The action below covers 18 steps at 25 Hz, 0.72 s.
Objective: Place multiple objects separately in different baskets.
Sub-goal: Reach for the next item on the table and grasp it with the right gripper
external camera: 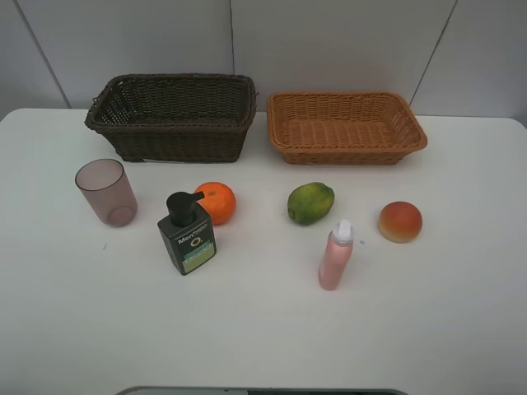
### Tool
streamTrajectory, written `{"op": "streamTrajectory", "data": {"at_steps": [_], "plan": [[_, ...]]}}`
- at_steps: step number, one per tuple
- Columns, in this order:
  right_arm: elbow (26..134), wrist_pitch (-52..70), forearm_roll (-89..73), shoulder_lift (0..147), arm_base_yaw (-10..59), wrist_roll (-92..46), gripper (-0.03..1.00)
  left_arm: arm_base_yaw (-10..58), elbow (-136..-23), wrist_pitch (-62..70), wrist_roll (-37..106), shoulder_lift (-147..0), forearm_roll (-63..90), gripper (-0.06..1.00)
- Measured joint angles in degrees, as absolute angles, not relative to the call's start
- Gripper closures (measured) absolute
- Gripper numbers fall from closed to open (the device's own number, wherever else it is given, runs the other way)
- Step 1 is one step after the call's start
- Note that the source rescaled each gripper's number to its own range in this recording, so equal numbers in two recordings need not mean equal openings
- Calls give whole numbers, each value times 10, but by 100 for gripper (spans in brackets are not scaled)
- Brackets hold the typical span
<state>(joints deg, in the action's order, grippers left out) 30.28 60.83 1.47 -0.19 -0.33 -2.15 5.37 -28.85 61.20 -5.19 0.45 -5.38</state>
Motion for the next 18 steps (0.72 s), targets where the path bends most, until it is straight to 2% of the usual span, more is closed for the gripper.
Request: {"op": "streamTrajectory", "data": {"at_steps": [18], "plan": [[303,608,15,-2,-3,-21,13,54,-289,612,-52,4,-54,3]]}}
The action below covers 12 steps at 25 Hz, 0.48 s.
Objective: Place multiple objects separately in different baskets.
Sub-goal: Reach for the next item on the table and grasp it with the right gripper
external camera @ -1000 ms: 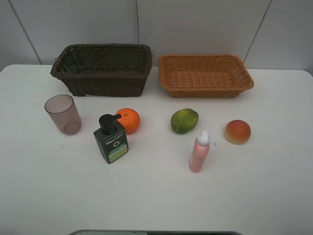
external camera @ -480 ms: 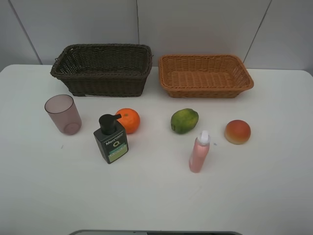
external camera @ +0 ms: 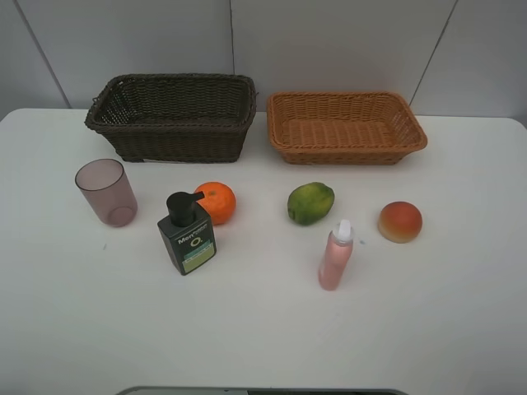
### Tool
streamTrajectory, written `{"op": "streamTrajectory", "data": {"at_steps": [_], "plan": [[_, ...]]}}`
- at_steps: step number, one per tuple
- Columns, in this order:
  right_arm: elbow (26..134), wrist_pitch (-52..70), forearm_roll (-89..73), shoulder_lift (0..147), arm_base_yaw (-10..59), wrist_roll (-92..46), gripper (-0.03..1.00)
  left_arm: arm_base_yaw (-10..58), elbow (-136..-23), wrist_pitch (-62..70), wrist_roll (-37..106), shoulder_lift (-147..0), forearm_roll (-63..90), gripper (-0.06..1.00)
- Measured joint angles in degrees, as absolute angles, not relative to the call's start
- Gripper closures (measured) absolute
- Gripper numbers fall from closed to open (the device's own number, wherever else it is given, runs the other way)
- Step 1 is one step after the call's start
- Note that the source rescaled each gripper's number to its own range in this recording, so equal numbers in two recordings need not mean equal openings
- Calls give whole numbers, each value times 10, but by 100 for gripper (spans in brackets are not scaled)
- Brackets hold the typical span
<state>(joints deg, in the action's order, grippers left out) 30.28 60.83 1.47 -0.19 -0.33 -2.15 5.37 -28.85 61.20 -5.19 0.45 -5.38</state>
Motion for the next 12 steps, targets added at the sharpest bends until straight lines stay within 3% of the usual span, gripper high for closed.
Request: {"op": "streamTrajectory", "data": {"at_steps": [12], "plan": [[303,608,15,-2,-3,-21,13,54,-289,612,-52,4,-54,3]]}}
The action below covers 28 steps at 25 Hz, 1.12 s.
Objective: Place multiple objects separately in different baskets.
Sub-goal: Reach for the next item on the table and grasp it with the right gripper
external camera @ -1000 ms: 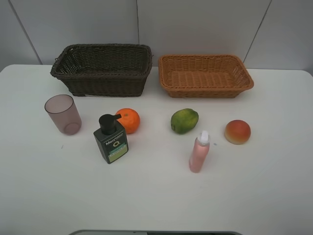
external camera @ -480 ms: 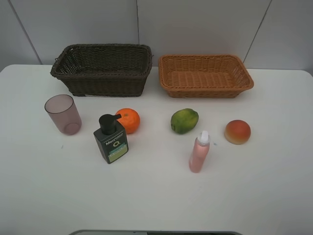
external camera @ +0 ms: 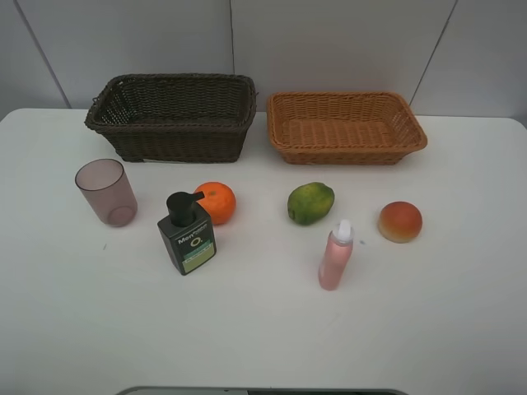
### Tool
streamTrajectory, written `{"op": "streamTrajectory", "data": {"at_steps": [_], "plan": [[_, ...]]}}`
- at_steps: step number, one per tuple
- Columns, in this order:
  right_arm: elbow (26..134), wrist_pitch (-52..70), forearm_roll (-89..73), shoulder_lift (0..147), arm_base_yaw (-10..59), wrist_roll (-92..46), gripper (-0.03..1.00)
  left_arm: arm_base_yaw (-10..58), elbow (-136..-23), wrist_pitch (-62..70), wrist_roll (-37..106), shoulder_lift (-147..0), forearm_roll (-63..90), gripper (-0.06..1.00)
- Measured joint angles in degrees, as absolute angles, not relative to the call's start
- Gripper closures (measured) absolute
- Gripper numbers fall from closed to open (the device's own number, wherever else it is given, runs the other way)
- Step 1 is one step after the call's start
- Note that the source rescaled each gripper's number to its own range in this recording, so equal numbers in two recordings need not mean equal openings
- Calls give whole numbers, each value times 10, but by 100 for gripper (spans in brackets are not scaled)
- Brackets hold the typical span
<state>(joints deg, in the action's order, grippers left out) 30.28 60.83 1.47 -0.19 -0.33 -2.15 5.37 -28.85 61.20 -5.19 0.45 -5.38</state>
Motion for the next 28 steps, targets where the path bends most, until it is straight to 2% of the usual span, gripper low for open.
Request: {"op": "streamTrajectory", "data": {"at_steps": [3,7,16,23,28], "plan": [[303,608,15,7,-3,-21,13,54,-289,612,-52,4,-54,3],[324,609,15,109,-3,-21,13,54,-289,612,-52,4,-54,3],[435,569,-4,473,-1,-21,13,54,-289,612,-52,4,-54,3],[518,539,-16,721,54,-17,13,54,-289,612,-52,4,-54,3],[577,529,-8,848,77,91,13,54,-289,612,-52,4,-54,3]]}}
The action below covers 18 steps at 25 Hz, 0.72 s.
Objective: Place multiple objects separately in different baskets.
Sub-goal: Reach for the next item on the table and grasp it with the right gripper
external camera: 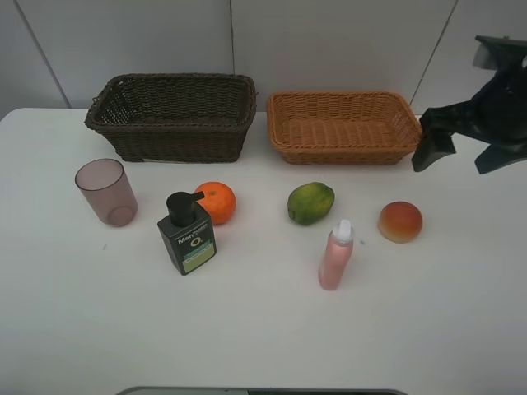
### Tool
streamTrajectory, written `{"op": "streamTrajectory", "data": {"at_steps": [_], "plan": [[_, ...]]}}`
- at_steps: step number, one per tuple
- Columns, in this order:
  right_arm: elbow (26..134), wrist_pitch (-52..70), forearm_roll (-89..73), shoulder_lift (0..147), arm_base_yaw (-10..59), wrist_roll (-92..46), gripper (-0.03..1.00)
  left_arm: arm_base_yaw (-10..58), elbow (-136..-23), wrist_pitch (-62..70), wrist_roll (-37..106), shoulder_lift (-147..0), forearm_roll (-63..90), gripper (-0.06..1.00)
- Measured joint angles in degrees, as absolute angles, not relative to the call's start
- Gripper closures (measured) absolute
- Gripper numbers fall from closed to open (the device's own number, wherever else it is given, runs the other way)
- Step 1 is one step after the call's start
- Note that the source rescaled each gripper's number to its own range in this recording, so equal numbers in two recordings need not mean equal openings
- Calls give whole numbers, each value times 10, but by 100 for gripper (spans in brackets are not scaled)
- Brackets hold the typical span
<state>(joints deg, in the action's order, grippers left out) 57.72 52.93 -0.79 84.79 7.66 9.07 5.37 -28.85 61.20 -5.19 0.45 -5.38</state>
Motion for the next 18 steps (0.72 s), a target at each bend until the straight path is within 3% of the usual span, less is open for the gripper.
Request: {"op": "streamTrajectory", "data": {"at_steps": [8,18], "plan": [[597,479,19,982,101,305,13,54,-289,612,-52,4,-54,3],[597,445,57,1044,110,396,8,54,-289,612,-52,4,-54,3]]}}
